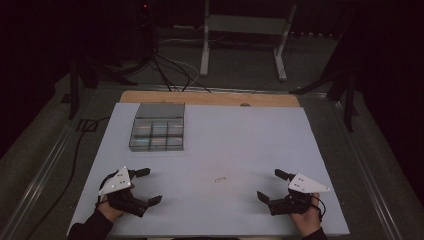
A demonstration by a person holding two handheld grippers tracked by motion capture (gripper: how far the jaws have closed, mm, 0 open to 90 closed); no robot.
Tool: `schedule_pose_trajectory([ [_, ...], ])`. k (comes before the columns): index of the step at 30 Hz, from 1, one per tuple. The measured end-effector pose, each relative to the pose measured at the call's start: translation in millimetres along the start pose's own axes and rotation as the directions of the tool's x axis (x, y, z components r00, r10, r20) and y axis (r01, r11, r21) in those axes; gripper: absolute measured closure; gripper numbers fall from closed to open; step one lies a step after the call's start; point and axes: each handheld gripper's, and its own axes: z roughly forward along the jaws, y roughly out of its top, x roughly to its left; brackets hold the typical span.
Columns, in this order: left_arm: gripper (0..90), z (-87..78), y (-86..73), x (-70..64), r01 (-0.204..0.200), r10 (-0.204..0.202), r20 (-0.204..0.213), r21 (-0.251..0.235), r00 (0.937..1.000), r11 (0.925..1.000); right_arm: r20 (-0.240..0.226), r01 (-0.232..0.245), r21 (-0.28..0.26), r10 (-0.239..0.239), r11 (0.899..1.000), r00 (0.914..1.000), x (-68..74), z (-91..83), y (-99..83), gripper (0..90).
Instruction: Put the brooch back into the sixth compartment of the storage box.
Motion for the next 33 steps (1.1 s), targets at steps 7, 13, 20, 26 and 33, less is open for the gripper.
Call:
schedule_pose_trajectory([
  [7,1.2,1.5,0.1,-1.2,-0.005,0.005,0.007,0.014,1.0000,0.9999,0.001,0.000,0.005,0.000,1.000,1.0000,0.7,1.1,0.5,0.0],
  [13,1.2,-0.1,1.8,-1.7,0.001,-0.001,0.018,0.009,0.9998,1.0000,-0.002,-0.005,0.003,0.005,1.000,1.0000,1.6,3.2,1.1,0.0],
  [20,1.3,-3.0,8.4,-3.3,0.005,-0.005,0.026,0.000,0.9996,1.0000,0.007,0.021,0.003,-0.021,1.000,0.9997,6.0,2.9,2.9,0.0],
  [26,1.3,-0.4,13.6,-4.8,0.000,-0.001,0.025,0.016,0.9997,0.9999,0.010,0.018,-0.003,-0.018,1.000,0.9998,6.5,1.5,3.9,0.0],
  [33,1.3,1.8,22.5,-4.6,-0.015,0.015,0.029,0.003,0.9995,0.9999,0.010,0.025,-0.013,-0.025,1.000,0.9996,8.0,1.2,4.6,0.0],
])
